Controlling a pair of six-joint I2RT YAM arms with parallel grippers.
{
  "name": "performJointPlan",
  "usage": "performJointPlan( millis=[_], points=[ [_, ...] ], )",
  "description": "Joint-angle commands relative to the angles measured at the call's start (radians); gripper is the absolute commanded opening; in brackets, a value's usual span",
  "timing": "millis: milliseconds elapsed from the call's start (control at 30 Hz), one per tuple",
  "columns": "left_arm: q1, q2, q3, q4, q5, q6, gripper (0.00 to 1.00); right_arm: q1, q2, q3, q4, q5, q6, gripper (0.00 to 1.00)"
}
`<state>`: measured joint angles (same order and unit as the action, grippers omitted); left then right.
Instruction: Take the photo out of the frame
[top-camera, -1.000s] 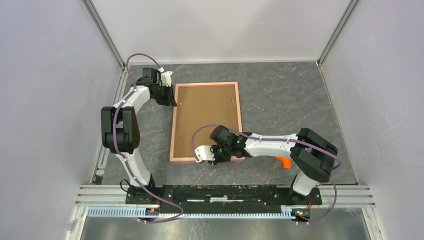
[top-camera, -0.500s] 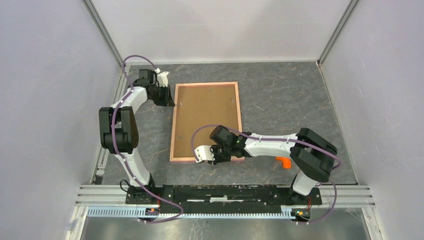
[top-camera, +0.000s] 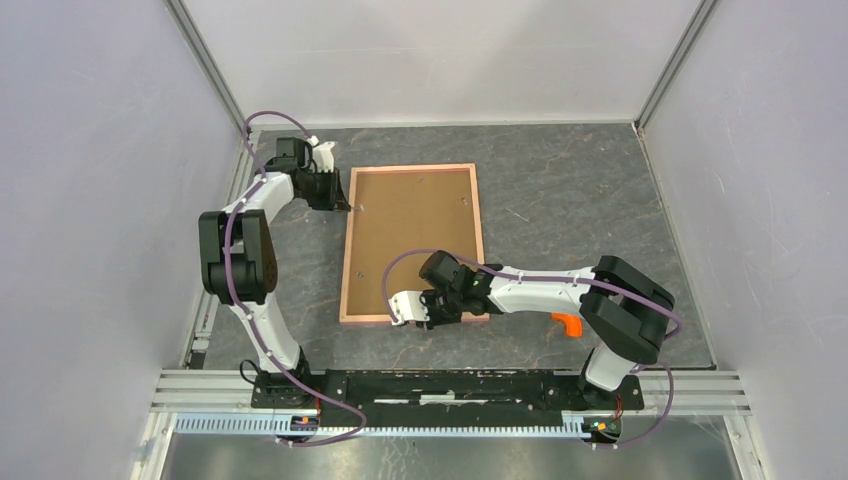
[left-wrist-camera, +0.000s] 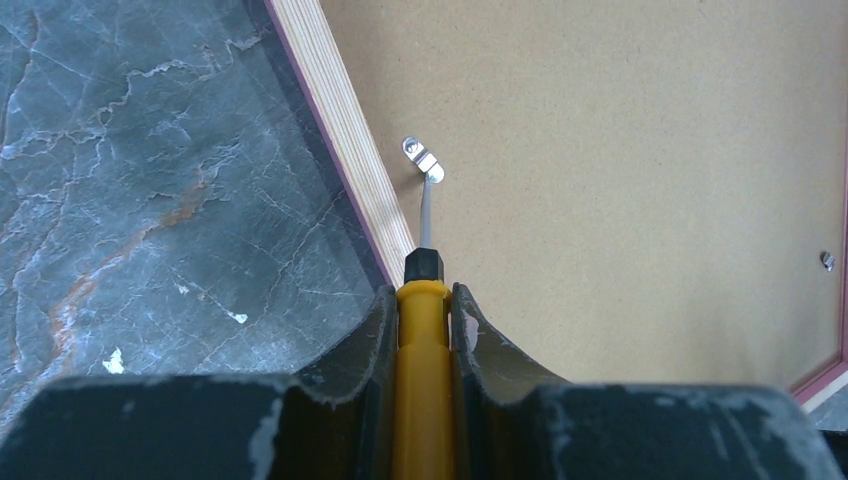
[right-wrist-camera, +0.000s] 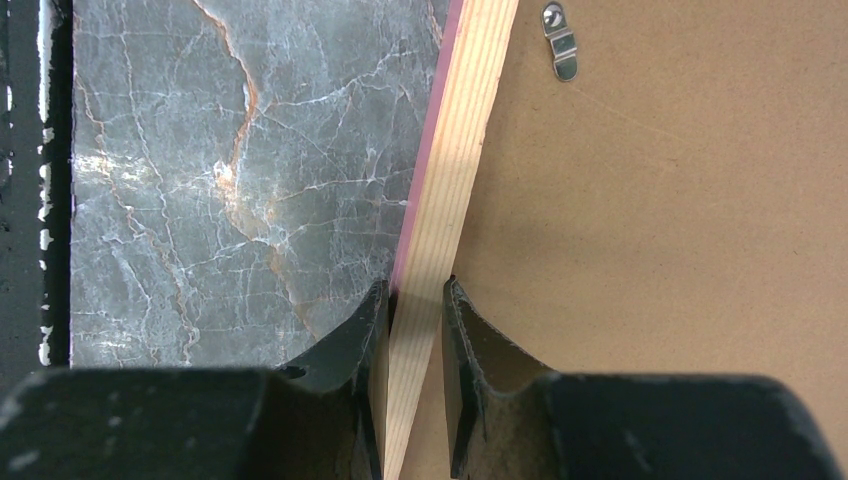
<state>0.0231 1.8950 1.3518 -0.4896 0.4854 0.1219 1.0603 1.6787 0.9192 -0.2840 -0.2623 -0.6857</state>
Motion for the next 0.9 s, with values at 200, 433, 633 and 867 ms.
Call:
performJointPlan(
  millis=[200, 433, 633, 867],
  points=[
    [-0.067, 0.096, 0.030, 0.019, 0.018, -0.053, 0.02, 0.027, 0.096, -0.087, -0.218, -0.070, -0.011, 0.00],
    [-0.081, 0.089, -0.041, 0.104, 0.027, -0.197, 0.02, 0.027, 0.102, -0.088, -0.216, -0.070, -0.014, 0.00],
    [-0.082, 0.080, -0.078, 0.173, 0.019, -0.274, 0.02, 0.027, 0.103, -0.086, -0.217, -0.064, -0.015, 0.00],
    [-0.070, -0.034, -0.026, 0.075, 0.047, -0.170, 0.02, 0.015, 0.064, -0.118, -0.226, 0.010, -0.070, 0.00]
  ],
)
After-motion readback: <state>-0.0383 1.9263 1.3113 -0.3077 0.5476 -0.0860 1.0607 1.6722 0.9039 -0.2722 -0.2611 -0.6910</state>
